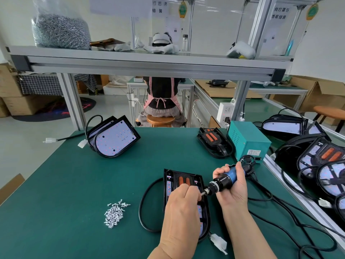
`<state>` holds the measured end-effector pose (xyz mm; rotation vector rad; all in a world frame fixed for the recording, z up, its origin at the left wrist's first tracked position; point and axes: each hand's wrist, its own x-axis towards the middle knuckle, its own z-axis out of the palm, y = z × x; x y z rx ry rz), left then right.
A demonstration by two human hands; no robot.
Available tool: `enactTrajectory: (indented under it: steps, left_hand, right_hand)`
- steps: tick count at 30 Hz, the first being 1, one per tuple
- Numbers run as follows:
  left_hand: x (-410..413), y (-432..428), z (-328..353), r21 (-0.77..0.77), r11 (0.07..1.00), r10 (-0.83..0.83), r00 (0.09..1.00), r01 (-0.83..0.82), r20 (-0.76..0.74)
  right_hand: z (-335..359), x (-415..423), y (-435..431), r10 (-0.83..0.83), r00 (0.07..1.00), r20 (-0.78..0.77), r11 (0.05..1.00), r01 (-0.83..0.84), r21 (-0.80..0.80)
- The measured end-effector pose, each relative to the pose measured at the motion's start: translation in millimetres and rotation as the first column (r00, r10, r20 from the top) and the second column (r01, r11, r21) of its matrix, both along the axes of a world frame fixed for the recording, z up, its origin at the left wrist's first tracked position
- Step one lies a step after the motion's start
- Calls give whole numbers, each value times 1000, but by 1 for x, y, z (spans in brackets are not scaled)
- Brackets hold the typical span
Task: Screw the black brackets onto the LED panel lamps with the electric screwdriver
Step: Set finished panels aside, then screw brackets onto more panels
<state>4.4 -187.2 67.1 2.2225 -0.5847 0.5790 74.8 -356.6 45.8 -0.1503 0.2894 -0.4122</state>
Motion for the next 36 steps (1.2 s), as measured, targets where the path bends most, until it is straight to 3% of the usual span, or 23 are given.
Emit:
enactTrajectory:
  steps: [10, 17, 36]
  left_hand:
    - [1, 1, -1, -16, 1000, 23, 994, -25, -103]
    - [2, 5, -5, 68, 998, -11, 1000, 9, 25]
    - [2, 6, 0, 147, 986, -56, 989, 76, -140]
  right_hand:
    - [-1, 1, 1, 19, 1000, -5, 998, -19, -51]
    - [-3, 3, 6, 61, 998, -27, 995, -63, -73]
    - [-5, 5, 8, 81, 995, -66, 993, -86, -83]
